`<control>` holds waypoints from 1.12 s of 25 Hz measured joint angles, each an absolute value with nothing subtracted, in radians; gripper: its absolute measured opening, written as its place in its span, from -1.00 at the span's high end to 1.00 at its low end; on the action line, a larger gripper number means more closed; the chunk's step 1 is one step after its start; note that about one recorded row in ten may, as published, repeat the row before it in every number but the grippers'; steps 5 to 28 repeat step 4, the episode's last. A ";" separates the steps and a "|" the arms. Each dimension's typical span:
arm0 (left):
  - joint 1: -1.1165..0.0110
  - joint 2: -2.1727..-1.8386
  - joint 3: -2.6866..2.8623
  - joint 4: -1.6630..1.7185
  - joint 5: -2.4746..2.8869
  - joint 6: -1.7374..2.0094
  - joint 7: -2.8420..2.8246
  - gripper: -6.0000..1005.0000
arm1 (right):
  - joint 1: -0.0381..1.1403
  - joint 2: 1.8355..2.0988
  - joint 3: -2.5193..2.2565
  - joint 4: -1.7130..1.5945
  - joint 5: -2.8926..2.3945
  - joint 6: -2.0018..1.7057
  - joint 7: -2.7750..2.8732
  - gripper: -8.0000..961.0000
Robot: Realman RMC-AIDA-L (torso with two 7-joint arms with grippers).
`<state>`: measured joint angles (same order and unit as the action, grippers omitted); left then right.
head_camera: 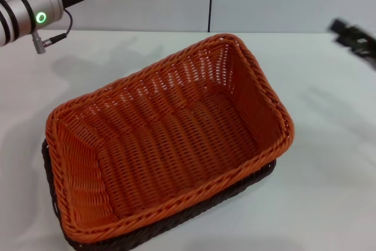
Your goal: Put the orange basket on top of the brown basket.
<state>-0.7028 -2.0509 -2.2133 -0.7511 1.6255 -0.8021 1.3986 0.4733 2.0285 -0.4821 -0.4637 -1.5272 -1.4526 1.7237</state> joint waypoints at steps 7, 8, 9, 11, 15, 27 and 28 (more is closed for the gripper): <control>-0.686 -2.053 -2.213 -0.753 1.564 -0.802 1.441 -0.68 | 0.444 2.029 -0.349 -0.464 -1.526 -1.449 1.638 -0.75; -0.686 -2.053 -2.213 -0.753 1.564 -0.802 1.441 -0.68 | 0.444 2.029 -0.349 -0.464 -1.526 -1.449 1.638 -0.75; -0.686 -2.053 -2.213 -0.753 1.564 -0.802 1.441 -0.68 | 0.444 2.029 -0.349 -0.464 -1.526 -1.449 1.638 -0.75; -0.686 -2.053 -2.213 -0.753 1.564 -0.802 1.441 -0.68 | 0.444 2.029 -0.349 -0.464 -1.526 -1.449 1.638 -0.75; -0.686 -2.053 -2.213 -0.753 1.564 -0.802 1.441 -0.68 | 0.444 2.029 -0.349 -0.464 -1.526 -1.449 1.638 -0.75; -0.686 -2.053 -2.213 -0.753 1.564 -0.802 1.441 -0.68 | 0.444 2.029 -0.349 -0.464 -1.526 -1.449 1.638 -0.75; -0.686 -2.053 -2.213 -0.753 1.564 -0.802 1.441 -0.68 | 0.444 2.029 -0.349 -0.464 -1.526 -1.449 1.638 -0.75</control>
